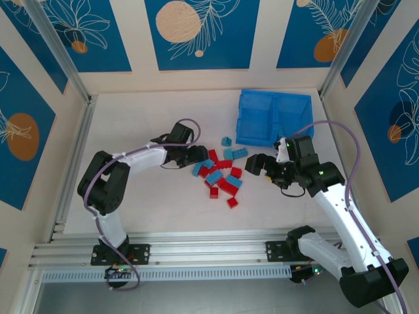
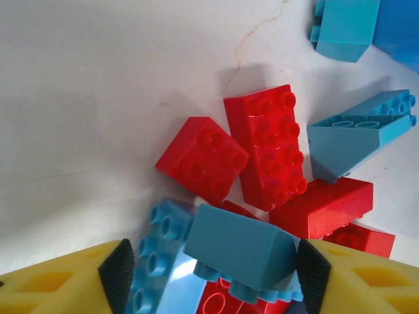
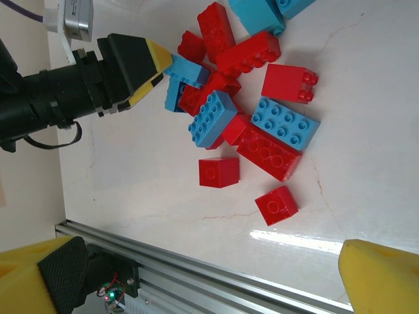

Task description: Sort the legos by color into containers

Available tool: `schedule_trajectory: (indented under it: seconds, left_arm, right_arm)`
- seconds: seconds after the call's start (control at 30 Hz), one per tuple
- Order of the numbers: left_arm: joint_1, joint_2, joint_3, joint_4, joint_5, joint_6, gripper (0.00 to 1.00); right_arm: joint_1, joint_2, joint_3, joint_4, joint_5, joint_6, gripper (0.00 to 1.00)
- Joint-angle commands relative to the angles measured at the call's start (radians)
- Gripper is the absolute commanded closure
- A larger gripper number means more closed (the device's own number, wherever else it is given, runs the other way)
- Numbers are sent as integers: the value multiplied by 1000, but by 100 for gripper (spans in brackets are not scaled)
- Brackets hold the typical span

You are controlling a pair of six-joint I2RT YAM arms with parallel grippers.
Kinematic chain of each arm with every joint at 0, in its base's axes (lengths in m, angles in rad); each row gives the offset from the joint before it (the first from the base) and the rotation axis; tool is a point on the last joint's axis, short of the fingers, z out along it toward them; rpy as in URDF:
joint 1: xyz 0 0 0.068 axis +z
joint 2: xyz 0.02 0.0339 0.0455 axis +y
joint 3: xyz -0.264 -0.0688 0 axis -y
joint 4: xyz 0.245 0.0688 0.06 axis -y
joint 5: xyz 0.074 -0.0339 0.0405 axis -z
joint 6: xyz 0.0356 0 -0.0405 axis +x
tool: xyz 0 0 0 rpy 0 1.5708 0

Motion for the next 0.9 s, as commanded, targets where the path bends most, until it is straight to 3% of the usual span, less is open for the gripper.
schedule_trajectory:
  seconds: [0.0, 0.17, 0.47, 0.87]
  left_arm:
    - [-6, 36, 3, 28, 31, -29, 38]
    - [-7, 52, -12, 59, 61, -44, 52]
    - [-6, 35, 7, 59, 58, -39, 66]
    - [-60, -72, 86, 56, 91, -4, 76]
  right_arm:
    - [4, 1, 18, -30, 2, -20, 0]
    - [4, 3, 16, -24, 9, -8, 0]
    - [3, 1, 22, -33, 27, 3, 1]
    - [3, -27, 42, -25, 84, 57, 0]
